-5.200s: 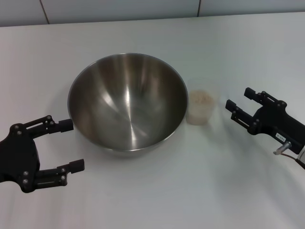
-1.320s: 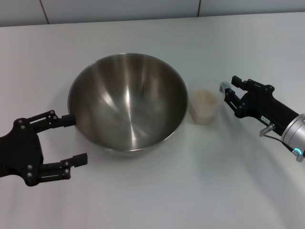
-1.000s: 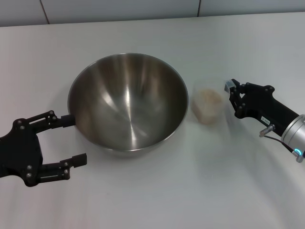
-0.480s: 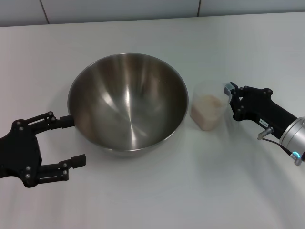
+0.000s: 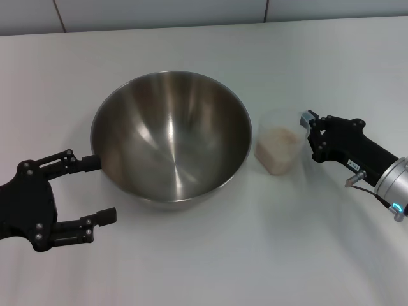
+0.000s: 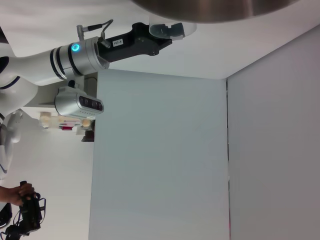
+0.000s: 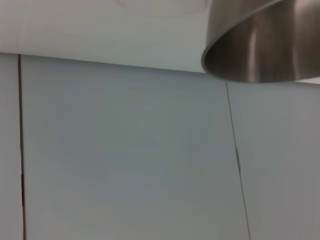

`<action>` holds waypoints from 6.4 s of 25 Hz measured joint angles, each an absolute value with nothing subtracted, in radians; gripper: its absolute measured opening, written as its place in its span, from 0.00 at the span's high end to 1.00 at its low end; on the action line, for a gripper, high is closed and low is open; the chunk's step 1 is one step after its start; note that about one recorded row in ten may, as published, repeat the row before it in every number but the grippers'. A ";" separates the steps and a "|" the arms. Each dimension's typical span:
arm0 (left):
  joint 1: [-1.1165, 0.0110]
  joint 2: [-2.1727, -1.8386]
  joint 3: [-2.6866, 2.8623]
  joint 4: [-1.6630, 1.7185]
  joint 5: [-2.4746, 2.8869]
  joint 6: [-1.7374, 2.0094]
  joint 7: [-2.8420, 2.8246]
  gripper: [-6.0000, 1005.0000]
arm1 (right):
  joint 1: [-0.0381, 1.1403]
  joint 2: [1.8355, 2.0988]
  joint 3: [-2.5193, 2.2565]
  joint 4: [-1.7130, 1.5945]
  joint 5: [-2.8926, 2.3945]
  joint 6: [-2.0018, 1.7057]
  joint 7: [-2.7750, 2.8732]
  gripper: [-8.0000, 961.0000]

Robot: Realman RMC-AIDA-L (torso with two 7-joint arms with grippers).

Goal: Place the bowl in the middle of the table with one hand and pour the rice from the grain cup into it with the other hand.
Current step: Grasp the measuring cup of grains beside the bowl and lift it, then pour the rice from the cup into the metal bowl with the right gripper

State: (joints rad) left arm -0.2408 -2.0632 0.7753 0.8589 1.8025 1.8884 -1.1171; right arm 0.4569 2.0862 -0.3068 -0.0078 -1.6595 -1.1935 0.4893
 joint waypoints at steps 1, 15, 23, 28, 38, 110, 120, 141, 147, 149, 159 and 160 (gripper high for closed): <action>-0.241 -2.063 0.776 0.859 1.803 1.887 -1.117 0.18 | 0.457 2.086 -0.307 -0.008 -1.660 -1.194 0.489 0.97; -0.246 -2.064 0.775 0.859 1.803 1.885 -1.117 0.18 | 0.467 2.084 -0.293 -0.025 -1.660 -1.239 0.488 0.97; -0.252 -2.063 0.776 0.860 1.800 1.885 -1.117 0.18 | 0.463 2.082 -0.259 -0.071 -1.660 -1.351 0.488 0.97; -0.253 -2.063 0.777 0.859 1.800 1.885 -1.117 0.18 | 0.463 2.081 -0.259 -0.104 -1.660 -1.423 0.488 0.97; -0.253 -2.064 0.771 0.859 1.795 1.886 -1.117 0.18 | 0.502 2.080 -0.259 -0.190 -1.660 -1.505 0.494 0.97; -0.281 -2.057 0.681 0.862 1.799 1.884 -1.119 0.18 | 0.731 2.091 -0.272 0.162 -1.680 -1.457 -1.517 0.97; -0.279 -2.059 0.681 0.862 1.799 1.884 -1.118 0.18 | 0.733 2.091 -0.273 0.165 -1.694 -1.456 -1.530 0.98; -0.278 -2.057 0.681 0.868 1.801 1.882 -1.118 0.18 | 0.726 2.092 -0.268 0.189 -1.696 -1.459 -1.581 0.97; -0.280 -2.057 0.681 0.874 1.802 1.882 -1.118 0.18 | 0.724 2.092 -0.262 0.207 -1.695 -1.466 -1.594 0.97; -0.280 -2.057 0.681 0.877 1.802 1.882 -1.118 0.18 | 0.720 2.092 -0.259 0.206 -1.694 -1.471 -1.590 0.97; -0.280 -2.057 0.681 0.882 1.803 1.882 -1.117 0.18 | 0.716 2.092 -0.236 0.211 -1.710 -1.479 -1.564 0.97; -0.280 -2.057 0.681 0.882 1.803 1.882 -1.117 0.18 | 0.715 2.092 -0.233 0.211 -1.710 -1.479 -1.560 0.97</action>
State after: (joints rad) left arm -0.2801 -2.0570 0.6810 0.8820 1.8026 1.8816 -1.1167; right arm 0.7154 2.0918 -0.2334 0.2106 -1.7100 -1.4791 -1.5600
